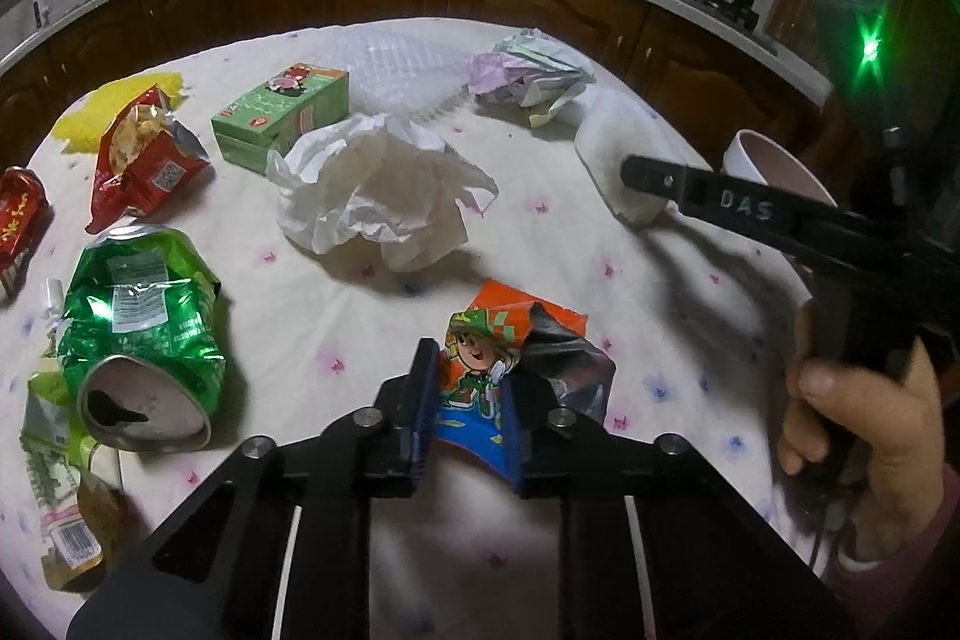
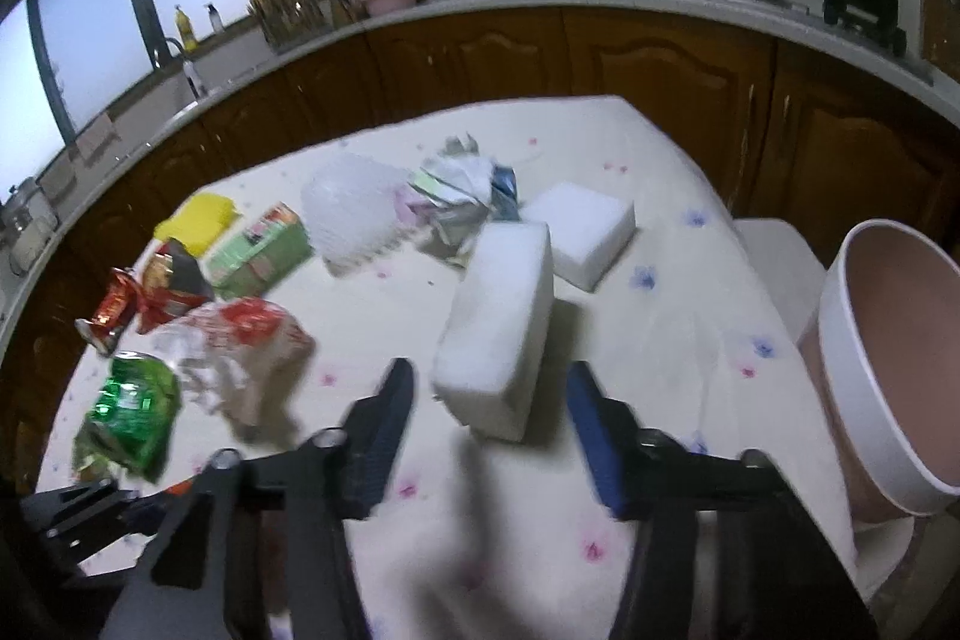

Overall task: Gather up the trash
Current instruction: 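Grasp the orange cartoon wrapper with the left tool while the right tool grasps the white foam block, then carry both items to the bin and open both tools to drop them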

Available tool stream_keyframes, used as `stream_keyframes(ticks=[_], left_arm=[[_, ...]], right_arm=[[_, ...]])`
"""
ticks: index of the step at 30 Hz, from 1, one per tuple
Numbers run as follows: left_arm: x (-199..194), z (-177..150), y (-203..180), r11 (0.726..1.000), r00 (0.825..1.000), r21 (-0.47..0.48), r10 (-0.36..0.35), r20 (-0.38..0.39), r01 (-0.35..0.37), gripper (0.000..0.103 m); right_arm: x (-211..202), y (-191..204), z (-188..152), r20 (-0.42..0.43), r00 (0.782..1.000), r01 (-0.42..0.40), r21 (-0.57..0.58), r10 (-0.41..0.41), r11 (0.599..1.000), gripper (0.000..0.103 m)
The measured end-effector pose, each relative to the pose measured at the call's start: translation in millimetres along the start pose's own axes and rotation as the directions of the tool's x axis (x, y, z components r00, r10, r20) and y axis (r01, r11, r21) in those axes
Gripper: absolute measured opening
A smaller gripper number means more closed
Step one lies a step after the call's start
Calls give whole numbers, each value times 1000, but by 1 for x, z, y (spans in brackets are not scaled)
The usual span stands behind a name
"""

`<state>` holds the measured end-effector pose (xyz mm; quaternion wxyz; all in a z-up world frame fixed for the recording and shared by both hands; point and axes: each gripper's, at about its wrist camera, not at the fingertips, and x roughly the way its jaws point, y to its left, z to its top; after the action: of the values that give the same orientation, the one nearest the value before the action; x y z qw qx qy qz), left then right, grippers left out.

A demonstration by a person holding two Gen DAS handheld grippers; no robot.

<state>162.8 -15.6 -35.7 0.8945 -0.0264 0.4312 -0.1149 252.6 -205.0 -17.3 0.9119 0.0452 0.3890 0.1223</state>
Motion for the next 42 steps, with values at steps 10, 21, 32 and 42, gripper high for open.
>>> stream_keyframes(ticks=[10, 21, 32, 42], left_arm=[[-17, 7, -6, 1000, 998, 28, -9, 54, 8, 10], [-27, 32, -34, 995, 991, 46, -88, 103, 83, 10], [-17, 51, -81, 983, 983, 108, -157, 100, 146, 10], [-5, 78, -129, 968, 972, 158, -214, 96, 197, 10]], right_arm=[[-39, -12, -11, 75, 996, -44, 24, 42, 999, 28], [-90, -32, -32, 109, 993, -62, 63, 55, 996, 28], [-126, -75, -38, 161, 987, -10, 123, -10, 992, 28], [-143, -121, -44, 185, 978, 56, 195, -93, 979, 28]])
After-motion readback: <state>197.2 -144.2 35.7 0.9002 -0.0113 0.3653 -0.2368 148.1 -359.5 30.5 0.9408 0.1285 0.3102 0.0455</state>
